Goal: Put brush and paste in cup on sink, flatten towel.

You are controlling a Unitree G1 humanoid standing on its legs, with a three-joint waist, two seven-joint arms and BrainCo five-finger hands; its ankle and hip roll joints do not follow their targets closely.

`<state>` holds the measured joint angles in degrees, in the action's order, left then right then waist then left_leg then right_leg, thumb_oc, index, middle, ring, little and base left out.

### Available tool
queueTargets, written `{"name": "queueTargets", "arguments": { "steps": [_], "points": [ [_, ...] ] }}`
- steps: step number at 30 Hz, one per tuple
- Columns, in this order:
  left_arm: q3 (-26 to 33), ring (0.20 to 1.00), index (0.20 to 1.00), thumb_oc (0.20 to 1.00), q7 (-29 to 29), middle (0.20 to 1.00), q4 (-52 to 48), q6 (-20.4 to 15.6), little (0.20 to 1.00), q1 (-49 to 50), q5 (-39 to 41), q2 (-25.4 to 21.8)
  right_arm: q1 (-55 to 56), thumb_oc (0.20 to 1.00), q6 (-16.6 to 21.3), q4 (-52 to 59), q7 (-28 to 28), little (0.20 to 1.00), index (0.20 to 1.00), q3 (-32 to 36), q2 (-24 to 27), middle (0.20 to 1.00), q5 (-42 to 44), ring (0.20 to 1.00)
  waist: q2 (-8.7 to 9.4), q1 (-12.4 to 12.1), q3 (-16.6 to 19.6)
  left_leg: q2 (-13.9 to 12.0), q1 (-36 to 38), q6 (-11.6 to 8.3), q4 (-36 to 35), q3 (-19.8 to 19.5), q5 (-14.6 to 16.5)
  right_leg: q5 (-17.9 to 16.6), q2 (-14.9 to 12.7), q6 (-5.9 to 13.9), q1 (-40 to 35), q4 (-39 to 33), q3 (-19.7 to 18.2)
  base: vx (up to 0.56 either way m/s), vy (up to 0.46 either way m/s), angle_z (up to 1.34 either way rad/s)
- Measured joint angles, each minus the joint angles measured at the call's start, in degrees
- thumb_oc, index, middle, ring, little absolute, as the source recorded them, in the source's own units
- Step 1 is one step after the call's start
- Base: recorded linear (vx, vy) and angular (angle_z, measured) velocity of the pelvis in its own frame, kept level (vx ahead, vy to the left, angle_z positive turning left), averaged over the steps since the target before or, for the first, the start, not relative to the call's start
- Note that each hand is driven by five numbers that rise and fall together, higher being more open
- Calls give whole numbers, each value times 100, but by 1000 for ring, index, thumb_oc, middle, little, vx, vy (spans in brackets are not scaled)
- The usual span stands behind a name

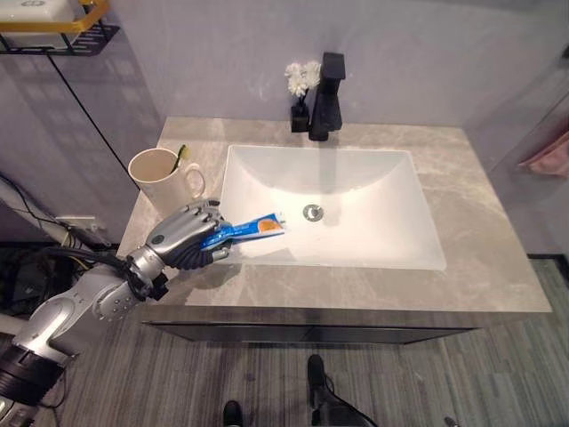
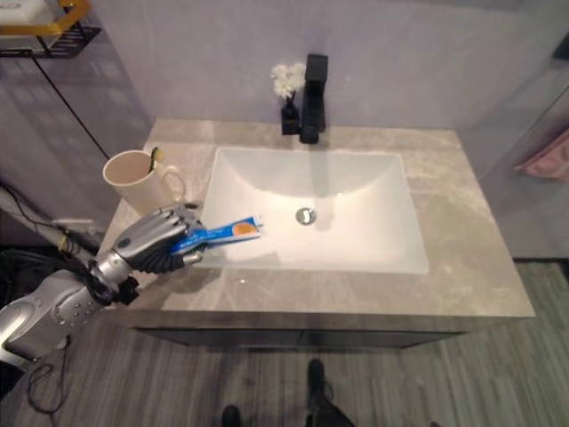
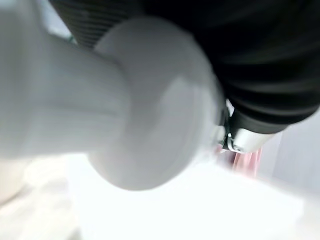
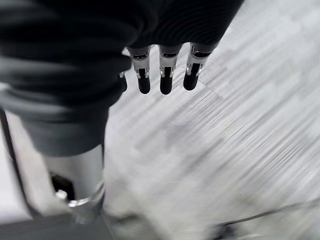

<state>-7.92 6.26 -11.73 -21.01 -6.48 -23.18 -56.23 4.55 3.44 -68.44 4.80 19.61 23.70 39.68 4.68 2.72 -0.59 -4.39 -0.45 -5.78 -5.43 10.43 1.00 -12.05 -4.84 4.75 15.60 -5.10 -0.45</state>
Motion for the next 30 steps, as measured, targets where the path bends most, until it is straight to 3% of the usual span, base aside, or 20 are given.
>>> {"name": "queueTargets", "arguments": {
  "steps": [1,2,5,9,12,15,17,18,19,21,23,25,27,30],
  "points": [
    [340,200,200,200,118,200,-139,-2,200,145,-13,23,476,1000,303,1696,269,1000,1000,137,54,1000,-97,1000,-5,39,46,6,72,60,-3,120,46,4,-44,41,-16,-47,-87,40,29,-27],
    [622,200,200,200,215,200,-200,2,200,245,-172,50,898,1000,319,3575,662,1000,1000,409,68,1000,-632,1000,-74,140,74,25,135,78,-10,144,77,23,-71,80,-66,-49,-124,56,35,-24],
    [964,200,200,200,452,200,-413,-22,200,193,-463,51,760,1000,950,4883,1417,1000,1000,681,694,1000,-1881,1000,-98,286,369,42,157,116,-27,152,111,48,-91,128,-113,-50,-131,12,8,-3],
    [1352,200,200,200,668,200,-910,-67,200,202,-725,166,557,1000,813,6120,2285,1000,1000,1037,1264,1000,-3855,1000,-86,249,473,48,254,98,0,160,92,-17,-86,105,-179,-40,-145,2,2,0],
    [1361,200,200,200,721,200,-966,-64,200,-85,-726,245,-101,1000,811,7042,2302,1000,1000,617,1440,1000,-4176,1000,-86,247,494,52,325,100,-1,250,95,-56,-62,85,-201,-1,-221,-6,-5,-14],
    [997,200,200,200,804,200,-961,-115,200,-901,-717,249,-870,1000,1195,7656,1696,1000,1000,-541,1753,1000,-3894,1000,-31,243,531,27,350,93,-1,256,95,-58,-16,75,-250,-1,-217,-19,-10,-1],
    [818,200,200,200,870,200,-979,-170,200,-1195,-653,241,-1121,1000,1353,7674,1203,1000,1000,-1132,2055,1000,-3484,1000,2,109,553,10,357,84,-1,243,90,-54,-14,67,-272,0,-211,-10,-9,3],
    [634,200,200,200,871,200,-989,-184,200,-1394,-636,222,-1320,1000,1349,7506,708,1000,1000,-1712,2287,1000,-3042,1000,55,53,582,-5,351,70,-1,224,81,-49,-5,60,-279,0,-195,13,-12,3],
    [632,200,200,200,869,200,-999,-188,200,-1400,-618,182,-1446,1000,1304,7447,478,1000,1000,-1929,2293,1000,-2813,1000,81,23,580,-9,354,58,-1,223,74,-49,1,60,-280,0,-196,0,0,0],
    [243,200,200,200,866,200,-879,-115,200,-1638,-457,31,-2078,1000,1143,7214,-13,1000,1000,-3075,2371,1000,-1886,1000,144,-24,586,-15,375,45,0,227,65,-48,9,54,-295,-4,-186,-17,1,1],
    [-25,200,200,200,861,200,-839,-129,200,-1846,-441,1,-2393,1000,1074,7275,-464,1000,1000,-3645,2457,1000,-1654,1000,178,-137,549,-18,361,43,0,173,59,-41,-8,42,-307,-2,-129,1,13,8],
    [-203,200,200,200,872,200,-779,-116,200,-1918,-429,2,-2914,1000,1006,7260,-650,1000,1000,-4300,2162,1000,-1343,1000,191,-184,528,-32,395,34,-1,142,56,-29,-6,35,-360,-34,-87,9,22,10],
    [-242,200,200,200,872,200,-761,-123,200,-1923,-432,29,-3149,1000,1023,7298,-745,1000,1000,-4375,1408,1000,-1090,1000,213,-230,475,-46,408,24,0,115,51,-9,-3,29,-363,-48,-58,12,21,10],
    [-242,200,200,200,912,200,-757,-60,200,-1913,-432,49,-3393,1000,1020,7264,-743,1000,1000,-4512,663,1000,-606,1000,200,-411,438,-50,385,23,1,103,49,4,-7,15,-353,-47,-40,12,22,3]
  ]
}}
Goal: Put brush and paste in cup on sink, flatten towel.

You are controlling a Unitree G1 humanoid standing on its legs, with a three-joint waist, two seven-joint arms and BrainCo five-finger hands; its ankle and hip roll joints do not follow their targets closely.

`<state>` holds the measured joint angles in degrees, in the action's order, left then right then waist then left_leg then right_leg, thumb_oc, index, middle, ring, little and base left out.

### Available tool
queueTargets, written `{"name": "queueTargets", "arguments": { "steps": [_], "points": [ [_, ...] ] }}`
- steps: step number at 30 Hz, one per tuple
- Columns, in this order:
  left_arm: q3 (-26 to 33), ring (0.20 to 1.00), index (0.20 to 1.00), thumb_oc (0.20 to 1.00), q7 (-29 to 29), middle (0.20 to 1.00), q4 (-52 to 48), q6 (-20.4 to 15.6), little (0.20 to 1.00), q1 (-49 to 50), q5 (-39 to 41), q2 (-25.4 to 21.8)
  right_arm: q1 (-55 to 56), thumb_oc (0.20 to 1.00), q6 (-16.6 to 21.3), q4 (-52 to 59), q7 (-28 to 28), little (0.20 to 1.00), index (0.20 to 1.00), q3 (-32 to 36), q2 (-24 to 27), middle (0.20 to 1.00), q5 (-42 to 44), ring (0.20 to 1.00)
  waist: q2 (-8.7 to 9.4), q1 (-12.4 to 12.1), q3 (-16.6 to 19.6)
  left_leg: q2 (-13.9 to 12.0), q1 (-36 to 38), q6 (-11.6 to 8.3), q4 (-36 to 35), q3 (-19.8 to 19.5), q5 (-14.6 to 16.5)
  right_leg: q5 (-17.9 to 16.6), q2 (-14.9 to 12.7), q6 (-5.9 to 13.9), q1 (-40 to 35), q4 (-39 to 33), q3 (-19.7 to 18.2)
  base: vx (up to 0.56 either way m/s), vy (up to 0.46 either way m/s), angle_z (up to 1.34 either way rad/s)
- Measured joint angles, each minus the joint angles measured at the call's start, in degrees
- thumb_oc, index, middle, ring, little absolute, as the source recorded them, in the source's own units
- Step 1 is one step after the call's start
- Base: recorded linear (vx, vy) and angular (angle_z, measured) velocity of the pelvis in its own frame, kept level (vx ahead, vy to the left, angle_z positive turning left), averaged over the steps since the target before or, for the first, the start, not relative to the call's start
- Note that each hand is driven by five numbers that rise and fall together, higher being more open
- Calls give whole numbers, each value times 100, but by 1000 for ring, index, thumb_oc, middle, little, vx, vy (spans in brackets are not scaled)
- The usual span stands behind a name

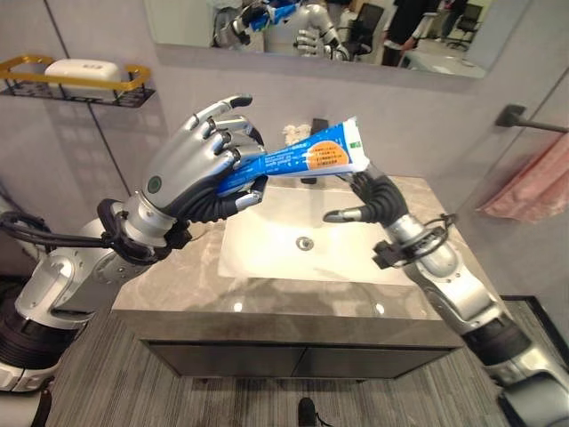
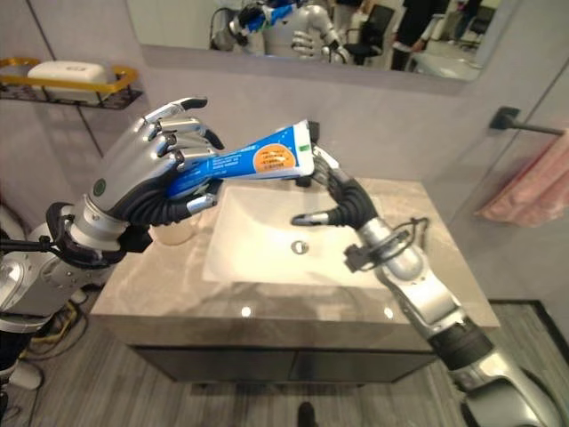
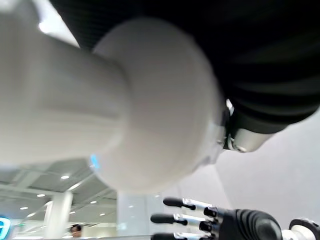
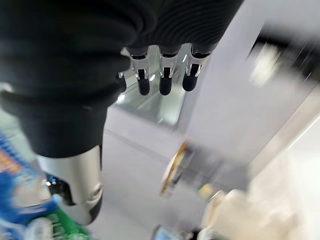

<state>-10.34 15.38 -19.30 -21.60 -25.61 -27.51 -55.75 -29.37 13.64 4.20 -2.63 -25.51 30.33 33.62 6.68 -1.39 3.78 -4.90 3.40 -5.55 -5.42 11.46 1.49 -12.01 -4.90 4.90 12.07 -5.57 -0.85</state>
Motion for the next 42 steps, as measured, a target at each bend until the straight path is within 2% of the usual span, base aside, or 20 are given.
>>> {"name": "queueTargets", "arguments": {
  "steps": [1,3,8,15,22,23,34,35,36,37,38,42],
  "points": [
    [-2,200,200,200,30,200,-1,11,200,-3,-1,35,-179,1000,6,-6,-3,1000,1000,-161,-490,1000,180,1000,-36,-2,-27,-3,-11,0,1,-7,0,3,-1,-4,5,1,7,0,0,0],
    [-5,200,200,200,90,200,-4,12,200,-2,-1,111,-351,1000,6,3,-12,1000,1000,-408,-770,1000,312,1000,-91,-93,-69,-1,-29,0,2,-24,0,-42,-6,-15,9,38,26,20,23,6],
    [-7,200,200,200,201,200,4,12,200,47,-1,337,-479,1000,56,9,0,1000,1000,-496,-1113,1000,756,1000,-129,-197,-121,-37,-87,-5,1,-160,4,-46,4,-53,0,48,155,26,17,12],
    [-189,200,200,200,251,200,27,18,200,113,-1,445,-565,1000,244,217,-1,1000,1000,-519,-1180,1000,1285,1000,-125,-262,-225,-60,-95,-18,1,-173,13,48,16,-23,-1,44,176,5,1,0],
    [-380,200,200,200,352,200,68,60,200,196,118,445,-743,1000,296,227,23,1000,1000,-619,-1179,1000,1414,1000,-124,-263,-225,-63,-122,-21,1,-189,15,53,20,-33,15,40,190,5,1,0],
    [-382,200,200,200,359,200,69,62,200,295,177,447,-743,200,296,227,46,200,200,-658,-1189,200,1472,200,-125,-264,-225,-57,-123,-21,2,-190,15,48,26,-40,15,46,192,0,0,0],
    [-341,200,200,200,414,200,196,71,200,968,285,949,-590,200,247,187,238,200,200,-914,-1286,200,1531,200,-133,-298,-231,-99,-76,-23,1,-172,16,64,51,-46,-17,19,193,7,0,0],
    [-341,329,329,329,415,329,196,73,329,1003,289,952,-573,200,247,187,256,200,200,-924,-1302,200,1531,200,-133,-304,-231,-102,-79,-23,1,-174,16,64,53,-46,-16,20,195,0,0,0],
    [-334,567,567,567,414,567,190,84,567,1095,293,1056,-544,200,247,186,279,200,200,-935,-1315,200,1530,200,-137,-329,-234,-106,-79,-23,1,-177,16,65,52,-47,-19,11,212,0,0,0],
    [-325,724,724,724,411,724,186,110,724,1171,294,1130,-545,200,250,184,331,200,200,-932,-1322,200,1530,200,-142,-344,-237,-106,-85,-23,1,-184,16,65,50,-47,-18,10,220,-2,6,4],
    [-323,1000,1000,1000,409,1000,189,153,1000,1285,296,1177,-544,200,253,184,403,200,200,-921,-1342,200,1531,200,-143,-348,-238,-107,-92,-25,1,-199,14,66,48,-50,-18,8,239,-3,0,10],
    [-315,1000,1000,1000,403,1000,229,296,1000,1661,319,1195,-546,200,314,162,805,200,200,-552,-1417,200,1516,200,-142,-471,-237,-120,-160,-52,1,-312,-4,72,46,-68,-17,20,325,-5,-2,14]
  ]
}}
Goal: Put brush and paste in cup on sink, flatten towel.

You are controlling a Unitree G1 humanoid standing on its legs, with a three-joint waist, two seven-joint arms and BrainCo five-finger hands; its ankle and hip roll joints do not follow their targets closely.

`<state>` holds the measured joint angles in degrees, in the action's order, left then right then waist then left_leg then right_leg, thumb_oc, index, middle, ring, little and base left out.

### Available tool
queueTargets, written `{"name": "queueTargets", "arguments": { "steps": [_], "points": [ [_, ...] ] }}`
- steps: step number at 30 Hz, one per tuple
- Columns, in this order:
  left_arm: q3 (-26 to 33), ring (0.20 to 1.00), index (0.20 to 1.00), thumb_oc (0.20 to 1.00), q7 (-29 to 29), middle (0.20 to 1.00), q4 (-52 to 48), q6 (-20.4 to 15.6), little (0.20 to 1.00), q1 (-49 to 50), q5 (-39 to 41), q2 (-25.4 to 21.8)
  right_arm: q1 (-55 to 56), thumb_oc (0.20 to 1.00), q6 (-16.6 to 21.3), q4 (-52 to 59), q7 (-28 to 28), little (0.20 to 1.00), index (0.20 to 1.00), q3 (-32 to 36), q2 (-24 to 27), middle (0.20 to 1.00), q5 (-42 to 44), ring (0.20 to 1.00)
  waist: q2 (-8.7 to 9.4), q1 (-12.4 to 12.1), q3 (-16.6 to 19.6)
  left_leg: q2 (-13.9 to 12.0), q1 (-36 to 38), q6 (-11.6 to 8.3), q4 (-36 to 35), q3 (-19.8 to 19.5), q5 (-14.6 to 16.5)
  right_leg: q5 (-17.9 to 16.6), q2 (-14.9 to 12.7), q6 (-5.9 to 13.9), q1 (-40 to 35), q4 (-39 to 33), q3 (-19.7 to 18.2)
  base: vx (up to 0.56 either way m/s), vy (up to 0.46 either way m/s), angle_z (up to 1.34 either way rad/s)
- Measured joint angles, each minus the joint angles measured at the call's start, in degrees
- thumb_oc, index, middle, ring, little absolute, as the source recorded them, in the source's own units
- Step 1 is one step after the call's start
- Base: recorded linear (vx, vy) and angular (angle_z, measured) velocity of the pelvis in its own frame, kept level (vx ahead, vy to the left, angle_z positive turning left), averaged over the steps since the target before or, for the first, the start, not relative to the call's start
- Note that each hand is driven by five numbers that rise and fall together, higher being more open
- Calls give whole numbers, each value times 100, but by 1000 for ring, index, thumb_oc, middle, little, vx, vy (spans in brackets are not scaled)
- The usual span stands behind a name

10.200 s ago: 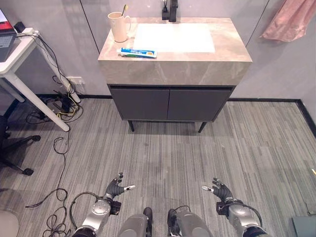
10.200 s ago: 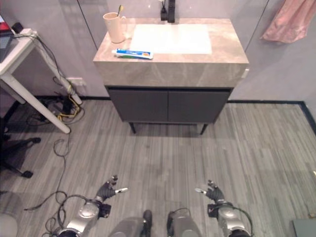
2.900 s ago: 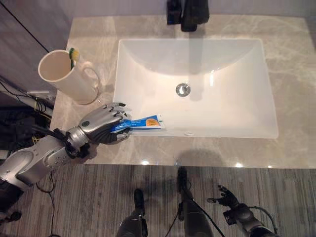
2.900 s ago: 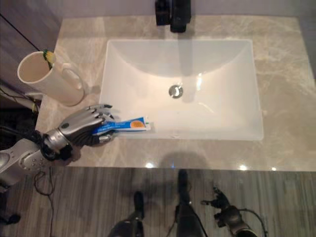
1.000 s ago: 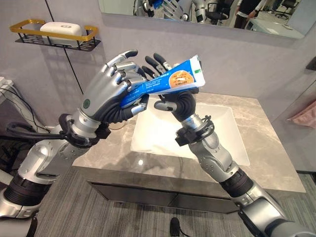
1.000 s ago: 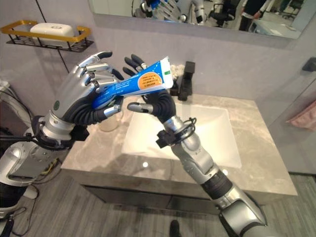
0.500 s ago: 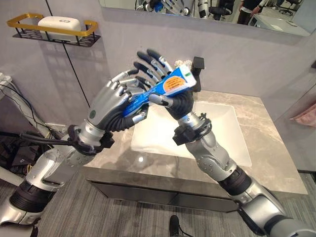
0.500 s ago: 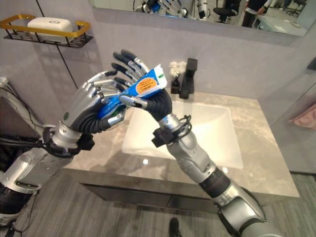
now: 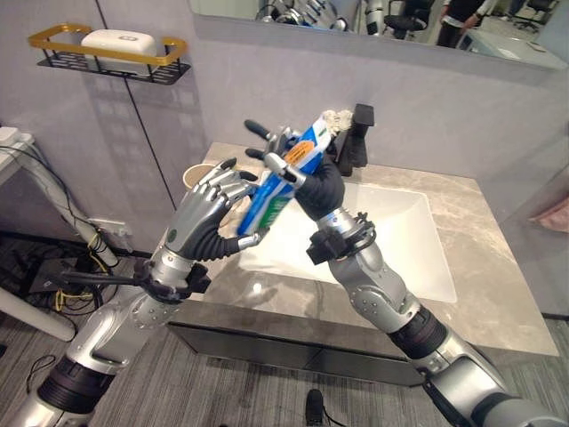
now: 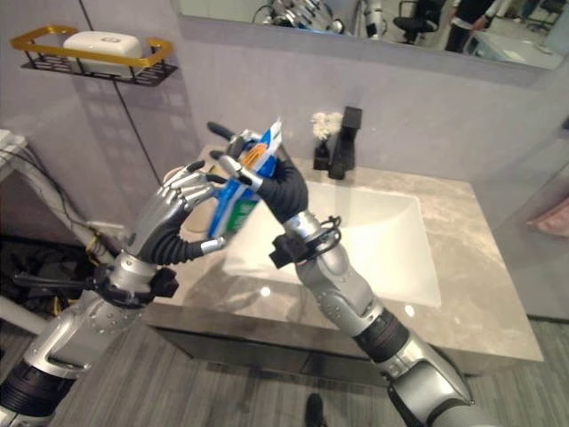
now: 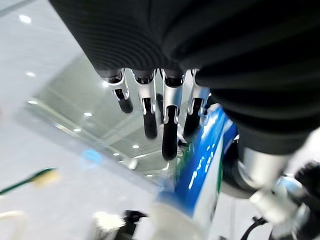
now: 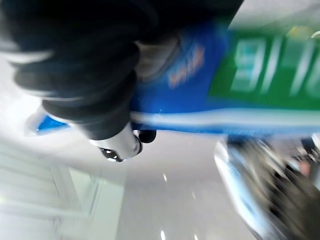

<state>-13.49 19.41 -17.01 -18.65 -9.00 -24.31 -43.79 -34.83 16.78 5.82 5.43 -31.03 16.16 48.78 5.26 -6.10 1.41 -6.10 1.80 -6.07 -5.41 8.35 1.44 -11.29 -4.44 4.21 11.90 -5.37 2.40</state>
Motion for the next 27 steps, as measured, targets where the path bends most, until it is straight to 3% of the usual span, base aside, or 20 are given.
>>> {"name": "queueTargets", "arguments": {
  "steps": [5,12,17,19,22,27],
  "points": [
    [61,1000,1000,1000,3,1000,14,7,1000,393,200,216,-17,200,160,-3,343,200,200,395,-19,200,-34,200,-3,-40,-2,-12,-120,-16,0,-198,-16,-9,-40,-15,6,25,184,-8,-2,18],
    [462,1000,1000,1000,12,1000,21,5,1000,1333,841,211,-446,200,262,-326,827,200,200,793,113,200,-382,200,-8,-363,-14,5,-301,-35,2,-519,-66,44,-100,-30,4,24,484,-4,5,23],
    [586,1000,1000,1000,-126,1000,80,-26,1000,1965,1451,-154,-1024,200,336,-858,1137,200,200,980,321,200,-709,200,24,-783,-95,31,-448,-39,3,-752,-102,76,-163,-17,4,-19,712,-11,2,25],
    [582,1000,1000,1000,-303,1000,269,-45,1000,2085,1646,-534,-1307,200,337,-1059,1231,200,200,992,467,200,-754,200,47,-762,-168,36,-510,-45,4,-920,-133,97,-164,-7,4,-16,852,-13,8,36],
    [588,1000,1000,1000,-530,1000,650,-43,1000,2359,1962,-891,-1638,200,336,-1271,1331,200,200,944,567,200,-922,200,59,-949,-303,39,-563,-46,4,-963,-163,101,-203,-10,11,-20,920,-11,10,11],
    [582,1000,1000,1000,-977,1000,1242,85,1000,2946,2590,-942,-1794,200,329,-1358,1409,200,200,957,730,200,-1139,200,82,-1130,-470,84,-665,-34,5,-1167,-177,131,-254,21,9,-1,1087,-17,12,19]
  ]
}}
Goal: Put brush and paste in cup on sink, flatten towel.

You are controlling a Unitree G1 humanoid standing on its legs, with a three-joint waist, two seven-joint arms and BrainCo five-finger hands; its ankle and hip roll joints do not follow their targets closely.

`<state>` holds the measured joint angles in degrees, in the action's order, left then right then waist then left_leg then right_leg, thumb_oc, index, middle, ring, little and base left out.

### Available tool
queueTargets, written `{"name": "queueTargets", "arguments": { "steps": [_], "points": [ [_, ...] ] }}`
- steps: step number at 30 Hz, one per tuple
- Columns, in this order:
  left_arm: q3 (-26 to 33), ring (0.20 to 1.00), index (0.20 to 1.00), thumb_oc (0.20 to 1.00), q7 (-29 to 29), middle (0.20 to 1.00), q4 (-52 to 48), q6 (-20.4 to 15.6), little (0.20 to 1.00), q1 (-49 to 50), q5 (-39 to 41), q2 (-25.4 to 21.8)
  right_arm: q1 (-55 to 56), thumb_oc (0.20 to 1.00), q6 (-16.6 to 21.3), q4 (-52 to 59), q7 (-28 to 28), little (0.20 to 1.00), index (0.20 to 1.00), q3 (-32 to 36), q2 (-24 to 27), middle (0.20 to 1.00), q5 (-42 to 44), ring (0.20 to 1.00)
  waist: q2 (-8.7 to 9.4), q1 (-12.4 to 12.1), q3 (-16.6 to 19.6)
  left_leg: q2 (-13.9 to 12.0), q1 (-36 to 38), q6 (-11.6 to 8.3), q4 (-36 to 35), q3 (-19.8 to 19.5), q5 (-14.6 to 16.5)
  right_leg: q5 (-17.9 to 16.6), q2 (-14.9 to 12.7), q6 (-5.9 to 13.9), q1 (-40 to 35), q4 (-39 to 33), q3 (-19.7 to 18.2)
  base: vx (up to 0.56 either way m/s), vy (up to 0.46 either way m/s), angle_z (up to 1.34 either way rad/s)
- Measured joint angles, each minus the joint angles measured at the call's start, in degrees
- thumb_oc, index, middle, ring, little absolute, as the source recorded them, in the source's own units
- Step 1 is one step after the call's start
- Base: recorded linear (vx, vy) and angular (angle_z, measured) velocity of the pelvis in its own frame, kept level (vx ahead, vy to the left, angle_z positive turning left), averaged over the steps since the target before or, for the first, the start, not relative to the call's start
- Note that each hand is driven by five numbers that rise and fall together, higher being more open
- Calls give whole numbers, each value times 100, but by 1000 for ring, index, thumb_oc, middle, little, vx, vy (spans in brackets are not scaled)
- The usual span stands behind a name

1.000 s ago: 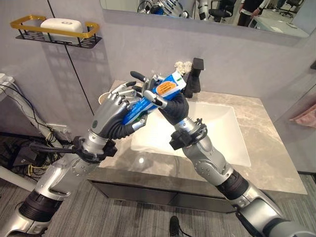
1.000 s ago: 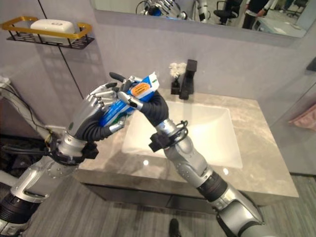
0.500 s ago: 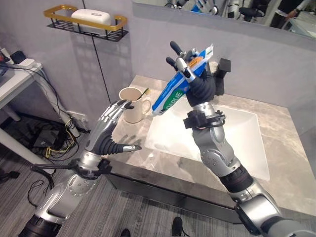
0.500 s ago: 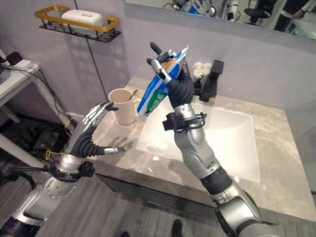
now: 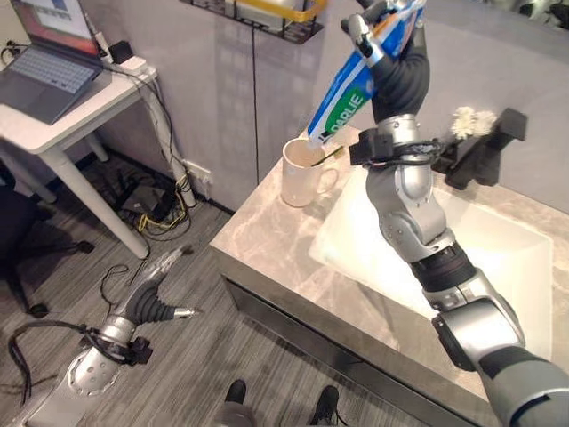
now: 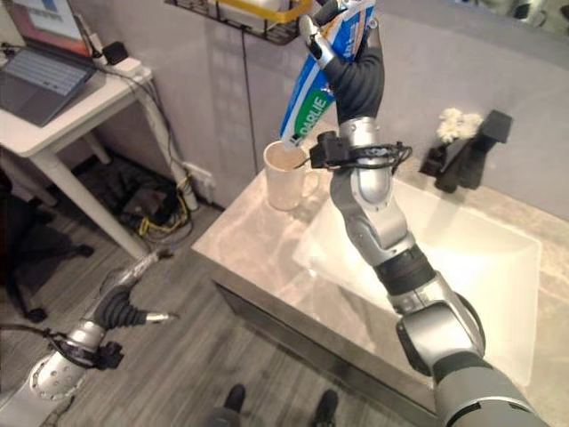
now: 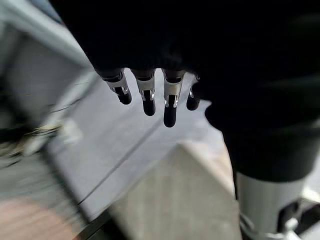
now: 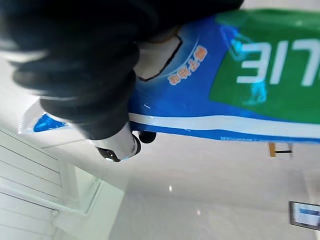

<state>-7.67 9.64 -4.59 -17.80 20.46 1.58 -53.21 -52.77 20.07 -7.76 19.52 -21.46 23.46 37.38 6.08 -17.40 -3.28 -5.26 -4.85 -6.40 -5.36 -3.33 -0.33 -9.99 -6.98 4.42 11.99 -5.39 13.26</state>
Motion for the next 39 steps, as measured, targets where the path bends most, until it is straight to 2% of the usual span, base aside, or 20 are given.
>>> {"name": "queueTargets", "arguments": {
  "steps": [4,14,39],
  "points": [
    [-254,1000,1000,1000,-261,1000,90,69,1000,-156,241,-13,-36,200,-13,-310,29,200,200,2,10,200,-9,200,22,-108,-29,33,-55,6,1,-89,-7,17,-27,23,1,27,79,-6,15,13],
    [-331,1000,1000,1000,-553,1000,122,140,1000,-307,531,59,5,200,-11,-443,17,200,200,13,8,200,-4,200,1,-86,-69,93,-141,10,2,-223,-8,54,-101,68,17,6,171,4,14,5],
    [-332,1000,1000,1000,-770,1000,148,182,1000,-331,741,188,402,200,-62,-449,-221,200,200,11,41,200,-14,200,-30,-77,-88,108,-206,15,5,-204,-12,57,-111,71,99,20,146,0,0,0]
  ]
}}
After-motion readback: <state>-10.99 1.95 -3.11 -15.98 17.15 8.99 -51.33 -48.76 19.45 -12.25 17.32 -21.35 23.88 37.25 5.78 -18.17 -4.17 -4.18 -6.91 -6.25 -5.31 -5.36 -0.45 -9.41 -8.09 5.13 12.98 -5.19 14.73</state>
